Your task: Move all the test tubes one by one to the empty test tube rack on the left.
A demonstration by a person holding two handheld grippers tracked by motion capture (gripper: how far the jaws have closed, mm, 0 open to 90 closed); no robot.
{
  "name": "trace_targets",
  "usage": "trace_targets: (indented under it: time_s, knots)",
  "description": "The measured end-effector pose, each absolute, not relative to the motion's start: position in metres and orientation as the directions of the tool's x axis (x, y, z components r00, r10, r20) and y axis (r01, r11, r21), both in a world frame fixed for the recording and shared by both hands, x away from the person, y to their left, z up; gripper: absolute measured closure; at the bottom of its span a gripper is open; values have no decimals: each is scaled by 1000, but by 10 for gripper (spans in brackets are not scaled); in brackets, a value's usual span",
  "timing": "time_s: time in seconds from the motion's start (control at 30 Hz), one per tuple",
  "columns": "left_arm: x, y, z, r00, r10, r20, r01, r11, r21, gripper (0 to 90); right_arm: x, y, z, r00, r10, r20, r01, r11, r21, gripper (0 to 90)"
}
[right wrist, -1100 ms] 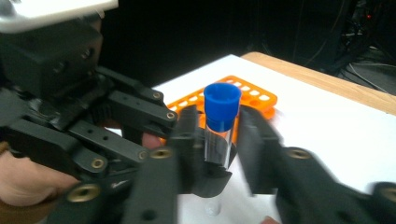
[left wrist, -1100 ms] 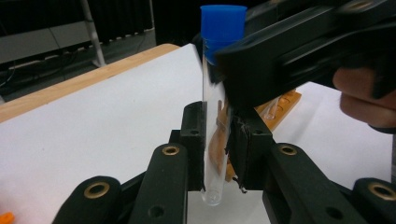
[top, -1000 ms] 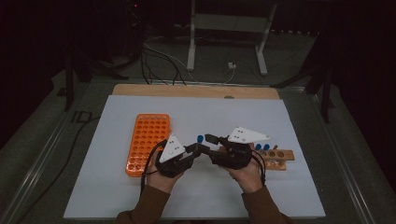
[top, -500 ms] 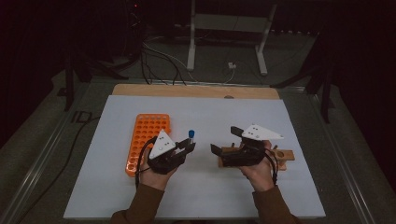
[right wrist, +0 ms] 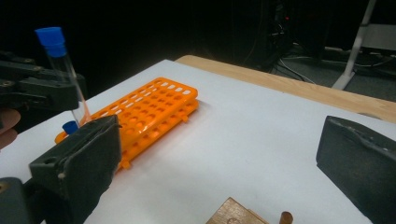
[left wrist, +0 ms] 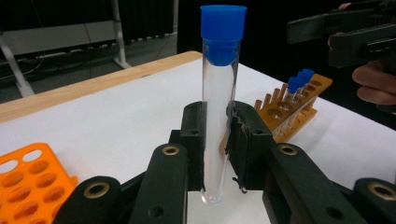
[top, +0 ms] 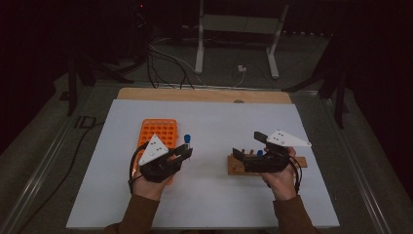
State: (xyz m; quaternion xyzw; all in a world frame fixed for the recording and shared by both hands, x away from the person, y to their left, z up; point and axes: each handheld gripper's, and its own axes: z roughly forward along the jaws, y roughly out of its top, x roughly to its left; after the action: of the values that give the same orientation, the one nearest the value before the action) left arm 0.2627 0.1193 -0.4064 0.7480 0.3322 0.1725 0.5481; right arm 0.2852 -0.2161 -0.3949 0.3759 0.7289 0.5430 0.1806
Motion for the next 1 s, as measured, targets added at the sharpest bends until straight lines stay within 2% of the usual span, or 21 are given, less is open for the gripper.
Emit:
trace_targets:
  time_s: [0.3,1.0]
  knots:
    - [253,143,-406,704,704,-92,308,-186,933,767,284,-224,-396,-636,759,139,353,125,927,0]
    - [235,189,-416,678,724,-124,334,-154,930,767,280,-244,-402,-597,790,139,367,115,923,0]
